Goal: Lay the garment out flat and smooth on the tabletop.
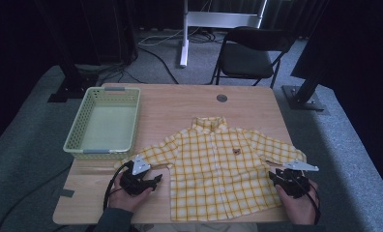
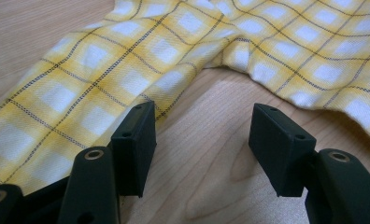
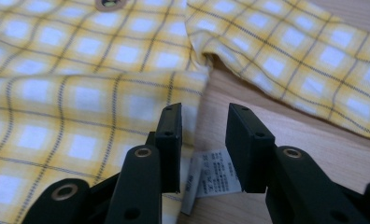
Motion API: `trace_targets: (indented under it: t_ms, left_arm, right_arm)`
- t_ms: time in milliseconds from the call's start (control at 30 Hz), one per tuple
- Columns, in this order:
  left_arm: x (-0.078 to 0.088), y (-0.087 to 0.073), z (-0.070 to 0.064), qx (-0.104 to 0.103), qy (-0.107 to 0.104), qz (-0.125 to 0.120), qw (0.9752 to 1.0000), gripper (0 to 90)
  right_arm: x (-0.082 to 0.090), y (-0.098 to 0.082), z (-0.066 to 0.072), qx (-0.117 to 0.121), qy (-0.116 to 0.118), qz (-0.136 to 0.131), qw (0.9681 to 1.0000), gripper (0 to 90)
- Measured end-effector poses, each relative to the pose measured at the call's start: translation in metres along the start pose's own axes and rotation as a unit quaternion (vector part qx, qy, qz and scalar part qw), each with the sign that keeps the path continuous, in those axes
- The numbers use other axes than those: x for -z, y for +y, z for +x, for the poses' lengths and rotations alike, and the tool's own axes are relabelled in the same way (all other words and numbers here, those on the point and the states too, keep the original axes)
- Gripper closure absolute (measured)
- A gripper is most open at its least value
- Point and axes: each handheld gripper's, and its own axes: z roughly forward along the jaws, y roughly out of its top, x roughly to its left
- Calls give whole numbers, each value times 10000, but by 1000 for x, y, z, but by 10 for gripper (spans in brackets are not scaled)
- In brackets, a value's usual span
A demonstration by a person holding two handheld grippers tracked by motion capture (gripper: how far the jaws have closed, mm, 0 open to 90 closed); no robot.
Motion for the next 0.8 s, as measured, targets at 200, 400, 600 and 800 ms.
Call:
trace_targets:
  t_ms: [200,400,600,800]
  left_arm:
    - [0,0,0,2,-2,0,10000,423]
    - [0,0,0,1,-1,-1,10000,423]
    - [0,0,0,-1,0,-1,10000,422]
    - [0,0,0,0,12,0,10000,423]
  right_arm:
    - [-6,0,9,145,171,103,9997,663]
    - [-8,-3,12,186,141,221,9995,771]
    - [-1,-10,13,53,174,232,9996,782]
    - [5,-13,11,-11,165,6,9999,622]
